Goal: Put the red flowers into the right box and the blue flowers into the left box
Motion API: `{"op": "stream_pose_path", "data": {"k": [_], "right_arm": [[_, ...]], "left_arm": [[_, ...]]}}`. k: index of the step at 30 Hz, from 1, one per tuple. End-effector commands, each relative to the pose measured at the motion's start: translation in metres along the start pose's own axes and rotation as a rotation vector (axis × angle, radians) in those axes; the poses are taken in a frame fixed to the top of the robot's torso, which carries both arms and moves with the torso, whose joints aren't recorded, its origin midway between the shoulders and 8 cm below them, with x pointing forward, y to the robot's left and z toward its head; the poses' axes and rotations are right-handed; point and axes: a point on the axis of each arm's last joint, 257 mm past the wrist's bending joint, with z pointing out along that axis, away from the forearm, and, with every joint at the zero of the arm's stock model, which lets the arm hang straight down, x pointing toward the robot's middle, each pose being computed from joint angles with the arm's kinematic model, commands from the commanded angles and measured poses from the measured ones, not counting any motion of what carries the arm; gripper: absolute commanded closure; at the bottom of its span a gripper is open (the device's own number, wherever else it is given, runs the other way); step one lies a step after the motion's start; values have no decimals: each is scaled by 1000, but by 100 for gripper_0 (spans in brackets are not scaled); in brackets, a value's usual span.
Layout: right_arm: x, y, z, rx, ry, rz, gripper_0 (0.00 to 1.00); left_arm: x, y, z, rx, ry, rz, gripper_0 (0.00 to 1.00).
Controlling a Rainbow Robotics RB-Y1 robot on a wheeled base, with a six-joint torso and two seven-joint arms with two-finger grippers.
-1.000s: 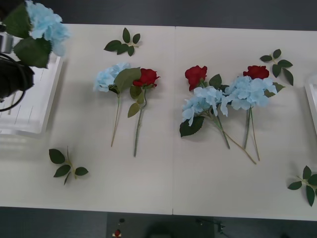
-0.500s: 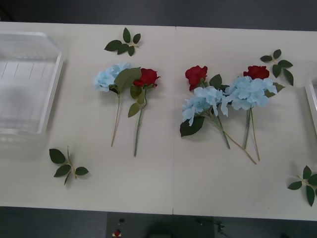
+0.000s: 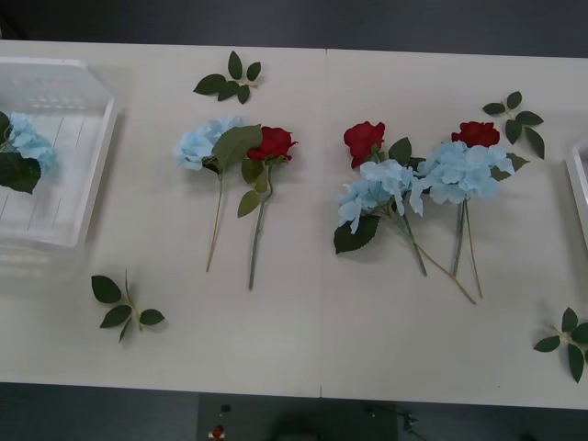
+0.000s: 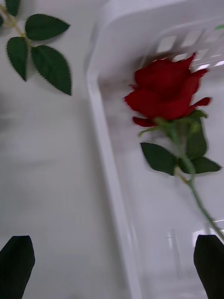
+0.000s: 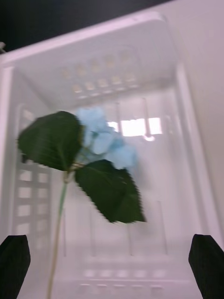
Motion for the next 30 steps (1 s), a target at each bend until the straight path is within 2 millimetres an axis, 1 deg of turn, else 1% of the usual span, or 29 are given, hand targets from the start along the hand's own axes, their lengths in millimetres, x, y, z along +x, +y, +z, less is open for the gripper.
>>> {"op": "stream_pose_path", "data": {"k": [1,2,3,4,5,6,7,10,12,13,15,16,20,23,27,29,30], "right_arm": [[16,27,5,-72,7,41,0],[21,37,7,-97,10,50,0],[25,44,10,-113,14,58,0],[31,53,12,-135,18,81,0],[32,58,13,-145,18,94,0],[36,67,16,-163,24,117,0],[39,75,18,-178,29,135,0],[46,97,24,-219,39,189,0],[48,105,29,-234,42,225,0],[47,107,30,-238,40,233,0],[45,112,38,-240,27,248,0],[44,111,40,-235,21,250,0],[37,119,62,-221,-6,283,0],[33,122,72,-199,-8,292,0],[25,122,81,-146,7,305,0],[19,128,85,-133,9,319,0],[15,132,87,-128,8,331,0]], "left_arm": [[-42,-79,-8,143,-50,80,1],[-42,-102,-4,182,-47,91,0],[-44,-116,-1,205,-50,98,0],[-41,-140,4,243,-43,109,1],[-39,-150,7,259,-38,114,1],[-35,-173,12,294,-31,121,0],[-33,-189,16,317,-26,125,0],[-26,-237,33,382,-6,103,0],[-27,-259,42,401,-11,98,1],[-28,-263,44,403,-14,98,1],[-30,-281,55,406,-30,107,1],[-29,-285,57,408,-32,111,1],[-32,-309,71,399,-54,136,1],[-38,-317,77,382,-79,151,1],[-44,-319,81,351,-100,187,1],[-46,-318,83,334,-105,209,1],[-47,-321,84,330,-108,220,1]]}}
